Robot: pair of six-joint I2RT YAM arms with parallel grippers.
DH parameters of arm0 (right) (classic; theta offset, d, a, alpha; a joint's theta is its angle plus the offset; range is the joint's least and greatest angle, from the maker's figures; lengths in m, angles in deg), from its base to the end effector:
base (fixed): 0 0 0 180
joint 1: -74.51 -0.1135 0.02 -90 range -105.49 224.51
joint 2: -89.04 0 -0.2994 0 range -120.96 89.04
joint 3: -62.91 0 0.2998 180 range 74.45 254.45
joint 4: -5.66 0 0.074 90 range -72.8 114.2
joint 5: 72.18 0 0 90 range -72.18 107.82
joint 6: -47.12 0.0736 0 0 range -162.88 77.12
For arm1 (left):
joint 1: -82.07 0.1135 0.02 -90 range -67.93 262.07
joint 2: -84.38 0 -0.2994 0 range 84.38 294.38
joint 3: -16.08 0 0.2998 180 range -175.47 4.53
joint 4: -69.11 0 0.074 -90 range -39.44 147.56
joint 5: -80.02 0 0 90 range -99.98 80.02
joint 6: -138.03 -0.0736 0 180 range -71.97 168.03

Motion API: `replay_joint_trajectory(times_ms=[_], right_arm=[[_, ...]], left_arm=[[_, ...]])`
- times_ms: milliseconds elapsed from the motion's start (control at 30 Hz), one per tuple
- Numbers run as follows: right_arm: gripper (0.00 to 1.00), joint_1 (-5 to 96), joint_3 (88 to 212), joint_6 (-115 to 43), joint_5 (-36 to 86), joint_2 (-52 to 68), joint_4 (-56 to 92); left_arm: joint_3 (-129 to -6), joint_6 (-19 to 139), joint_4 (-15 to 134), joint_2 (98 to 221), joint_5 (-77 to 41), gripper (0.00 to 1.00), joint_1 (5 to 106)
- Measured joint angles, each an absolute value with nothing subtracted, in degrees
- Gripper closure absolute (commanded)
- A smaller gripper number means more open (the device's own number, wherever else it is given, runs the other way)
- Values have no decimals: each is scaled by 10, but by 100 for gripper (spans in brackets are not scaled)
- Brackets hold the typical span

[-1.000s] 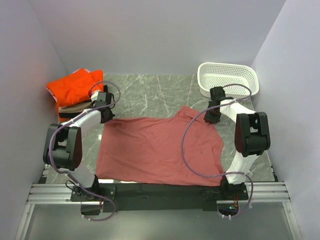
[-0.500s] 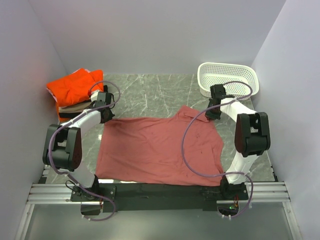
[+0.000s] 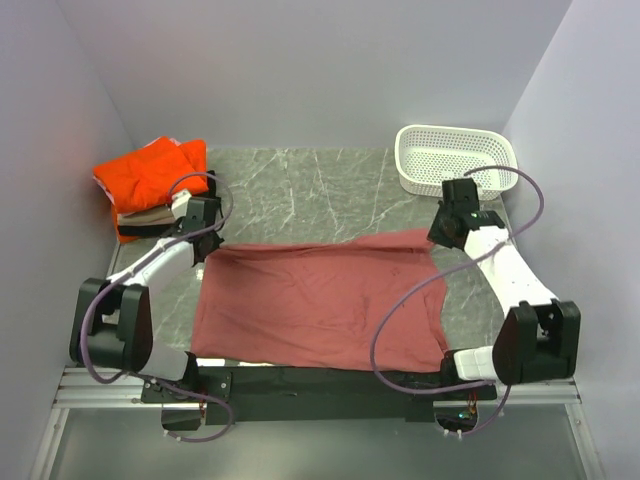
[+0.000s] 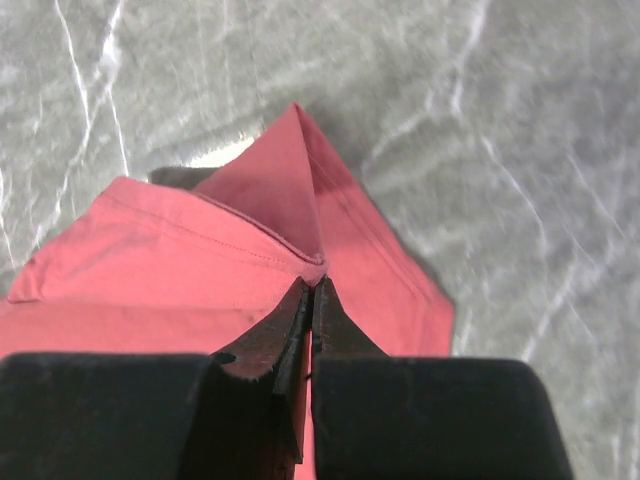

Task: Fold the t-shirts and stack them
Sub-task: Fold the tshirt

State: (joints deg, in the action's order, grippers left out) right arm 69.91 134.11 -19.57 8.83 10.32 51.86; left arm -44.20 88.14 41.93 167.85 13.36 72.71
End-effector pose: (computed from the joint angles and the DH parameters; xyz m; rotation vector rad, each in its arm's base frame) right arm 0.3453 0.0162 0.2496 0.4682 2.4475 0.0068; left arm 0.3519 -0.0284 0.1839 -0.7922 2.2209 0.0866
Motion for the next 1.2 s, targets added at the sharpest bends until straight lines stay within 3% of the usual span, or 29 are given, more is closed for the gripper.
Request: replay_joint_trajectory(times_ms=[600, 1100, 1133, 1167, 1200], right_arm=[[100, 699, 1265, -169, 80, 344, 632], [100, 691, 1230, -135, 95, 440, 696], [100, 691, 1230, -133, 95, 444, 699], [99, 691, 1230, -133, 97, 447, 703], [92, 691, 1230, -133, 98, 448, 708]], left_arm=[[-316, 931, 397, 1503, 153, 100, 726], [-275, 977, 334, 1389, 149, 99, 725], [-273, 980, 329, 1384, 147, 97, 725], [-268, 984, 324, 1379, 145, 87, 725], [-266, 985, 320, 1375, 143, 80, 725]])
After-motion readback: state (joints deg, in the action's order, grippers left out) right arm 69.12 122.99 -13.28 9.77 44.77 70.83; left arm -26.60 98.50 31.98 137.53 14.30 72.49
